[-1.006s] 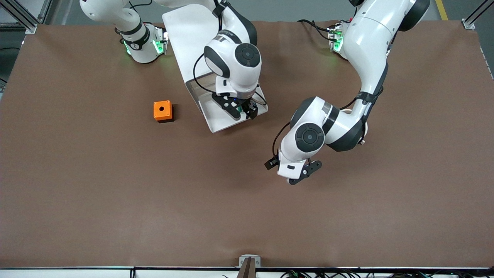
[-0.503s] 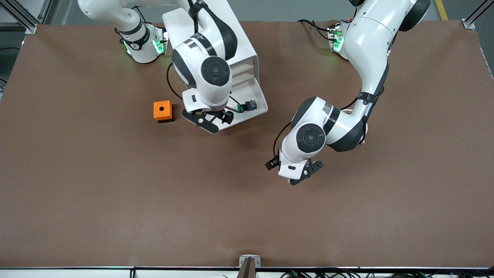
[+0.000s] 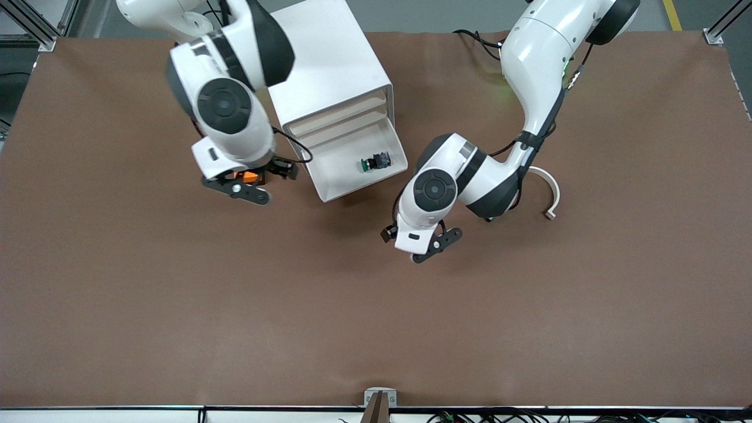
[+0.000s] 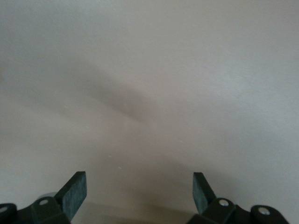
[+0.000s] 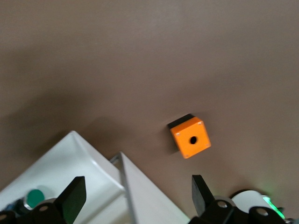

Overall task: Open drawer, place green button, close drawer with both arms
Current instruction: 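Raise the right gripper from the drawer while the left gripper approaches it, then push the drawer shut with the left gripper while the right gripper retracts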

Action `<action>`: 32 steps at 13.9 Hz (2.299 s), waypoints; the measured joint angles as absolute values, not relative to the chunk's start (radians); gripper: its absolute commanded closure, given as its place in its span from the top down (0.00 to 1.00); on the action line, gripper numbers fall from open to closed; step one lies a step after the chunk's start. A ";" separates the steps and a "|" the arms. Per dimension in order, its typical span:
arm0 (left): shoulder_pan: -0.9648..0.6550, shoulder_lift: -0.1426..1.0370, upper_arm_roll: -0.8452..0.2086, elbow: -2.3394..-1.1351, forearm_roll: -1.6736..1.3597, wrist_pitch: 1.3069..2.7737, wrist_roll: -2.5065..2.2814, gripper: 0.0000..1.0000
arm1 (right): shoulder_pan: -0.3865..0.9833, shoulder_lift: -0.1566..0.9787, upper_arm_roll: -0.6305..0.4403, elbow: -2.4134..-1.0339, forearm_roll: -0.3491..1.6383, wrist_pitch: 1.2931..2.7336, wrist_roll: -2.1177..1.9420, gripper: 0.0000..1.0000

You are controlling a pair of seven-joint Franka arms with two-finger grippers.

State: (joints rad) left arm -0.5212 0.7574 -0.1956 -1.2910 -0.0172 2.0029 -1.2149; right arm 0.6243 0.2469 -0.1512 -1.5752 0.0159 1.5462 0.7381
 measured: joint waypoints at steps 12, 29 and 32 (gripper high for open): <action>-0.678 0.817 -0.194 -1.308 -0.012 2.083 -1.260 1.00 | 0.230 0.121 -0.155 -1.575 0.015 1.481 0.164 1.00; -0.777 0.818 -0.206 -1.358 -0.124 2.037 -1.280 1.00 | 0.044 0.093 -0.154 -1.556 0.014 1.498 -0.053 1.00; -0.777 0.818 -0.206 -1.362 -0.224 2.030 -1.280 1.00 | 0.044 0.093 -0.152 -1.556 0.014 1.505 -0.053 1.00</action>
State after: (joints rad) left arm -0.7768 0.8175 -0.2060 -1.3625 -0.2238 2.0297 -1.2796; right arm 0.0442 0.0933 -0.1517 -1.5560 0.0140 1.5047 -0.0534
